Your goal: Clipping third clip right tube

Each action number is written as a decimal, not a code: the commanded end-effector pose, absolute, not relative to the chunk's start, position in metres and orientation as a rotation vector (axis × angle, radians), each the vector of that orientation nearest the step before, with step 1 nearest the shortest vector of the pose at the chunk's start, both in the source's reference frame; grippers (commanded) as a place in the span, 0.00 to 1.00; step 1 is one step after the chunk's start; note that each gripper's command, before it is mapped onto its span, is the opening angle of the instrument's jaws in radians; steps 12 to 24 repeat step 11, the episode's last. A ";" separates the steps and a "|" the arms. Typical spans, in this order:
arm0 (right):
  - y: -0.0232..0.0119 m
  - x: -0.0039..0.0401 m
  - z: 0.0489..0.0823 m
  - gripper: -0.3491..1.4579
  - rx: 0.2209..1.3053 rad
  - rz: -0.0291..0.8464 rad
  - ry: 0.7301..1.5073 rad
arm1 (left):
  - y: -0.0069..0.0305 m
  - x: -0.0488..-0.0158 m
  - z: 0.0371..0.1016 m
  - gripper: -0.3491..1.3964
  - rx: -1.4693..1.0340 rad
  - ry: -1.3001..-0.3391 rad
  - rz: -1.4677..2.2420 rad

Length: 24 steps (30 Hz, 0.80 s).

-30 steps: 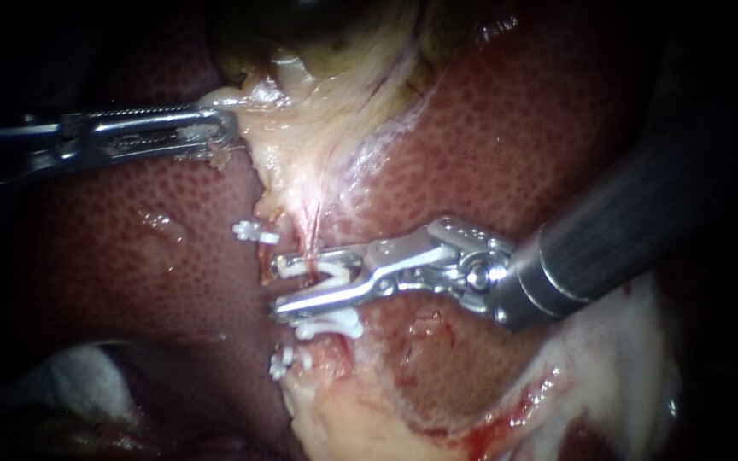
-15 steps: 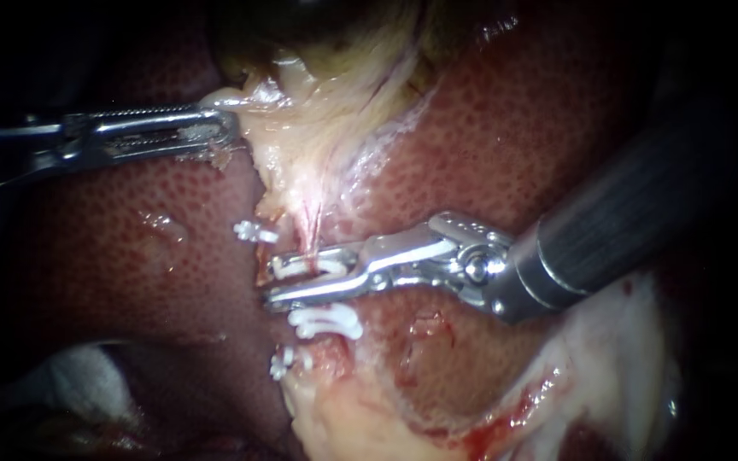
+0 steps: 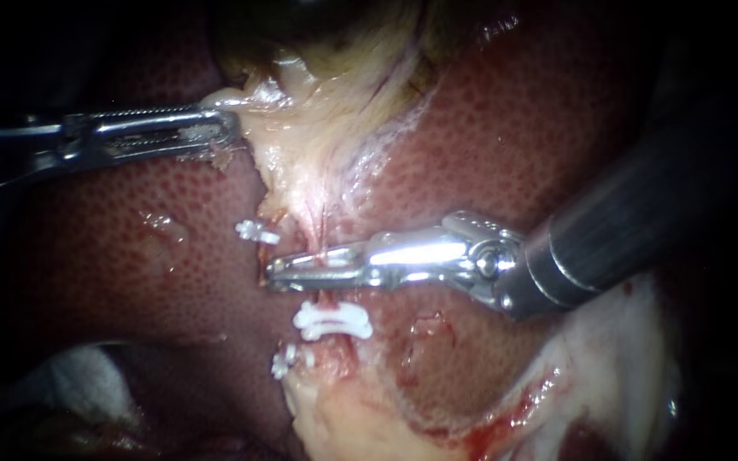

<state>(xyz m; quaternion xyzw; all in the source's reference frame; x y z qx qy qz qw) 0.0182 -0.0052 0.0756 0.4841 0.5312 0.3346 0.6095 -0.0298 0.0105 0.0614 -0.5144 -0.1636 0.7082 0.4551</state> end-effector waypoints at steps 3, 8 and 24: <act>-0.0054 0.0182 0.0756 0.00 1.115 0.770 1.220 | 0.0105 -0.0298 0.0614 0.00 -1.269 -0.403 1.747; -0.0053 0.0182 0.0757 0.00 1.115 0.771 1.220 | 0.0104 -0.0299 0.0615 0.00 -1.268 -0.403 1.747; -0.0053 0.0182 0.0758 0.00 1.115 0.771 1.220 | 0.0104 -0.0299 0.0615 0.00 -1.268 -0.402 1.747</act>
